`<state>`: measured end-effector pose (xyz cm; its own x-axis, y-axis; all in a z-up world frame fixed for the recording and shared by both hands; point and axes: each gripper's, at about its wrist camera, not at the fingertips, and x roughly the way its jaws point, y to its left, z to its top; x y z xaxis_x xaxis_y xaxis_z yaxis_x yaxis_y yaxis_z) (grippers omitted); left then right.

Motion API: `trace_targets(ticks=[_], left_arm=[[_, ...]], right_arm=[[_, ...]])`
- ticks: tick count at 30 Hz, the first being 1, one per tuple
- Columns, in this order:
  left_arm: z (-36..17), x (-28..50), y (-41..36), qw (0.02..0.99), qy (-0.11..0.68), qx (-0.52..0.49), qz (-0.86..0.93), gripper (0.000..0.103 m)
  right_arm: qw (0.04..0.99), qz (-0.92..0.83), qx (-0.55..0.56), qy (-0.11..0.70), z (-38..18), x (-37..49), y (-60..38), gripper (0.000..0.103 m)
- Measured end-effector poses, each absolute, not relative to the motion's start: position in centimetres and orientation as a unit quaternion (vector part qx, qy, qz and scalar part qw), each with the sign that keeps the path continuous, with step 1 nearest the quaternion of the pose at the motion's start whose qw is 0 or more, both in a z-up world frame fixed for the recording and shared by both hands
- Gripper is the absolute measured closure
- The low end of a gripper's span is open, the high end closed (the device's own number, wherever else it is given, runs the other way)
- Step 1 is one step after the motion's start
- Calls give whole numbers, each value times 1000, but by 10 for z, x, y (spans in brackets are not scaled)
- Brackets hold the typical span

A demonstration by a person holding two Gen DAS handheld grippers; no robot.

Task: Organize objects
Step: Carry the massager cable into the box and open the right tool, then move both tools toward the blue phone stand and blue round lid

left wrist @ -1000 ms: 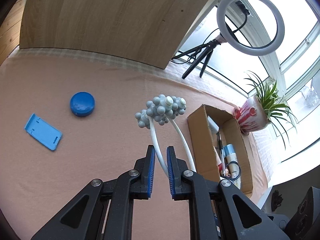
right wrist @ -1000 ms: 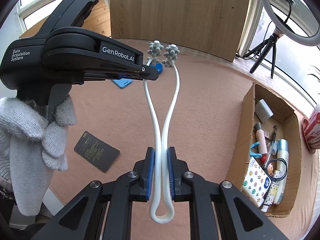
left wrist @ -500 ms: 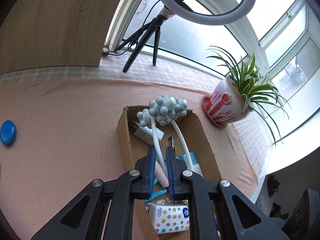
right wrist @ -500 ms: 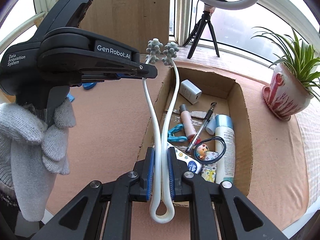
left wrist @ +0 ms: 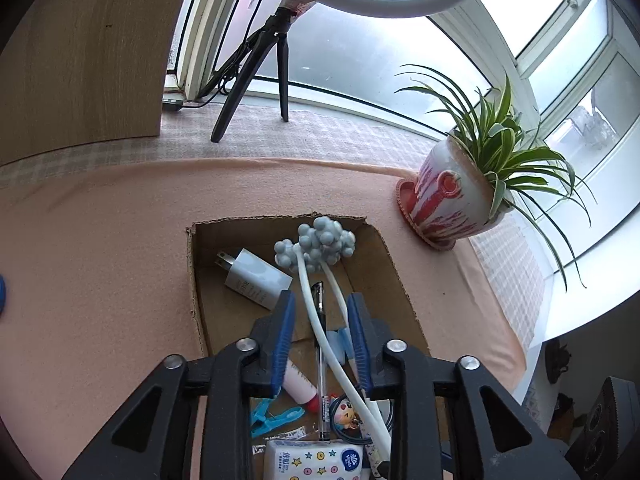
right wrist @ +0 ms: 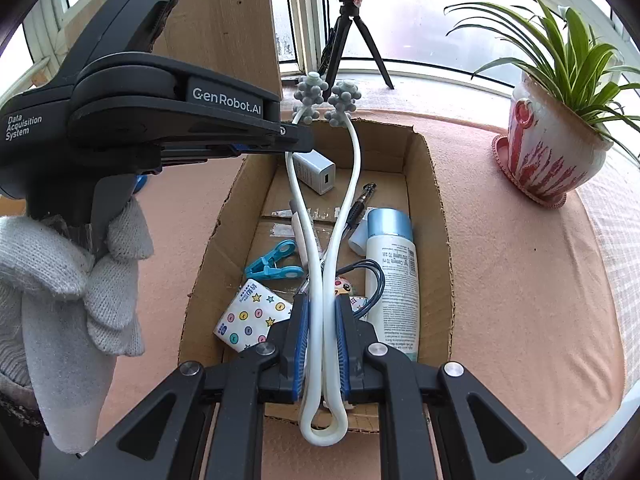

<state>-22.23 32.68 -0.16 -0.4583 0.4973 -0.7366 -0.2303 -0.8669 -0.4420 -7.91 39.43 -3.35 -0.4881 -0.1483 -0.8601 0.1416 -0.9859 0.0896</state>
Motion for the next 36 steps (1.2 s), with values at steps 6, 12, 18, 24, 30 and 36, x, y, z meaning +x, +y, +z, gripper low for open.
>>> trace_targets(ticks=[6, 12, 18, 24, 30, 36], left_arm=[[5, -215, 313, 189, -117, -470, 854, 31], [7, -196, 271, 162, -135, -469, 858, 22], [0, -161, 209, 128, -151, -476, 857, 21], [-12, -123, 142, 82, -184, -483, 852, 21], [-23, -94, 85, 35, -191, -489, 851, 19], [-45, -76, 35, -7, -210, -501, 840, 16]], right_arm=[[72, -870, 488, -21, -32, -78, 401, 38], [79, -870, 485, -43, -29, -76, 397, 38], [94, -876, 469, -68, -20, -67, 390, 38], [109, -882, 451, -84, -17, -59, 378, 38], [131, -877, 456, -80, -17, -62, 353, 38], [153, -862, 478, -63, -23, -68, 321, 38]])
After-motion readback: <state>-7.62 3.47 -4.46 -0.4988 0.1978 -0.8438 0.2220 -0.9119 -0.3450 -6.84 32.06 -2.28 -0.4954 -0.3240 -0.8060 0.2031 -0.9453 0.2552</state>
